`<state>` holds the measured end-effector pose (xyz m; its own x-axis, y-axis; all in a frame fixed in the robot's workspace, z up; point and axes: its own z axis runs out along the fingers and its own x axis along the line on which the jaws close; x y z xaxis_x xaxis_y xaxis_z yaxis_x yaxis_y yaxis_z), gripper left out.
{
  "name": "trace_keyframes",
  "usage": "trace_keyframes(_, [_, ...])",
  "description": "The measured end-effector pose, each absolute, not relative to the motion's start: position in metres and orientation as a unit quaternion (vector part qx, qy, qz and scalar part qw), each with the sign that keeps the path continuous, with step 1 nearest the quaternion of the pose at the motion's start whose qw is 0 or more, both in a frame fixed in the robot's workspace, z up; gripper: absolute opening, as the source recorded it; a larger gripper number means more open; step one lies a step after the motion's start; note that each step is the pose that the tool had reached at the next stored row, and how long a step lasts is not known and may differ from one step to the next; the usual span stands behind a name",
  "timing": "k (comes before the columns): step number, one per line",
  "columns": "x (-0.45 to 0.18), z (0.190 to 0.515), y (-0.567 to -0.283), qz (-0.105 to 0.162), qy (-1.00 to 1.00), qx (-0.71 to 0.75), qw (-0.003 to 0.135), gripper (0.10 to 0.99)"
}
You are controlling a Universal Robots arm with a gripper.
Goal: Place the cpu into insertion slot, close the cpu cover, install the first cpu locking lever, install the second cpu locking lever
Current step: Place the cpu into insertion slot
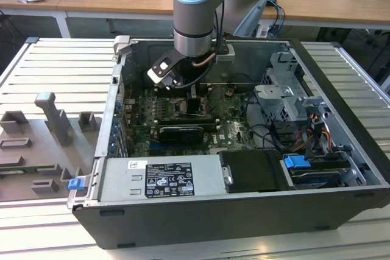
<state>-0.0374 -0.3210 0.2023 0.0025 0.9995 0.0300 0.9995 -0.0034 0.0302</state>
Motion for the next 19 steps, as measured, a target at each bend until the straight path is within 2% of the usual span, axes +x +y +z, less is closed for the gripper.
trace_keyframes(12, [-0.037, 0.213, -0.321, 0.021, 0.706, 0.708, 0.0, 0.616])
trace_keyframes(15, [-0.037, 0.214, -0.321, 0.021, 0.706, 0.708, 0.0, 0.412])
trace_keyframes(16, [-0.037, 0.214, -0.321, 0.021, 0.706, 0.708, 0.0, 0.412])
trace_keyframes(17, [-0.037, 0.214, -0.321, 0.021, 0.706, 0.708, 0.0, 0.349])
trace_keyframes(18, [-0.037, 0.215, -0.321, 0.021, 0.706, 0.708, 0.0, 0.349])
trace_keyframes(19, [-0.037, 0.215, -0.321, 0.021, 0.706, 0.708, 0.0, 0.169])
